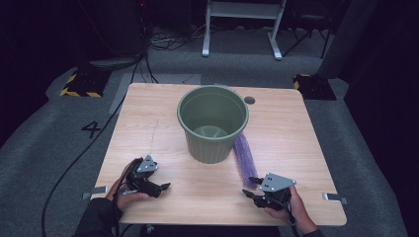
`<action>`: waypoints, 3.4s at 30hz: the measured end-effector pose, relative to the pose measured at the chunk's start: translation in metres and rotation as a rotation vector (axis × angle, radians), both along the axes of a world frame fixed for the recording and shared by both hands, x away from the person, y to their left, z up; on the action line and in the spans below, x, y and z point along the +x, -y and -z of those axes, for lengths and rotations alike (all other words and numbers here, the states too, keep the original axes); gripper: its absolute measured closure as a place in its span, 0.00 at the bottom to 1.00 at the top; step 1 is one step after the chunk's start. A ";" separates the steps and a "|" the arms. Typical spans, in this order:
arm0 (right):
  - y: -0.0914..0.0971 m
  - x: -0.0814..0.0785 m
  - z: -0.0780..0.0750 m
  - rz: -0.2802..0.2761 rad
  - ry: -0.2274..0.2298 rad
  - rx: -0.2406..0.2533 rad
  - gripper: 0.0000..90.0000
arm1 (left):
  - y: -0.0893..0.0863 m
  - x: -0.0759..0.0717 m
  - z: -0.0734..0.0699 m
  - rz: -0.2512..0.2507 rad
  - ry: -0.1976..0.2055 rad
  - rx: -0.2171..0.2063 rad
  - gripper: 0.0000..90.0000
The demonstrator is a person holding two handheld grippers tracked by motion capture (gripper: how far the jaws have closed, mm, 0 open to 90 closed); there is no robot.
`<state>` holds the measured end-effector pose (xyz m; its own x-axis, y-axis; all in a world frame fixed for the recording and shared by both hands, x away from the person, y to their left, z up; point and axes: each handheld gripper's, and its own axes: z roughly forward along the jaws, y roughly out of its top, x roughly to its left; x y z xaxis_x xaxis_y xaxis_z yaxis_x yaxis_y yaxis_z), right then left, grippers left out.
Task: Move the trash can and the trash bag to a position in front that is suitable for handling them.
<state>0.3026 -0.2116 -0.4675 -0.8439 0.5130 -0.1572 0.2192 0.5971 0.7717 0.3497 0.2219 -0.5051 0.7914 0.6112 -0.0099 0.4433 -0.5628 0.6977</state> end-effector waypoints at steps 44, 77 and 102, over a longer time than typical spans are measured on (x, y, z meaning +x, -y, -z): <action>-0.029 0.029 0.032 -0.074 -0.098 0.000 0.85 | 0.000 0.000 0.000 0.001 0.000 0.000 0.06; 0.026 0.135 -0.023 0.266 -0.023 0.093 0.28 | 0.000 0.000 0.000 -0.002 0.000 0.001 0.06; -0.008 0.183 0.012 0.277 -0.123 0.115 0.38 | 0.000 0.000 0.000 0.000 0.000 0.000 0.06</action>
<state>0.4857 -0.2036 -0.4796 -0.6786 0.7344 0.0092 0.4570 0.4123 0.7881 0.3498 0.2216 -0.5051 0.7917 0.6108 -0.0098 0.4431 -0.5632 0.6975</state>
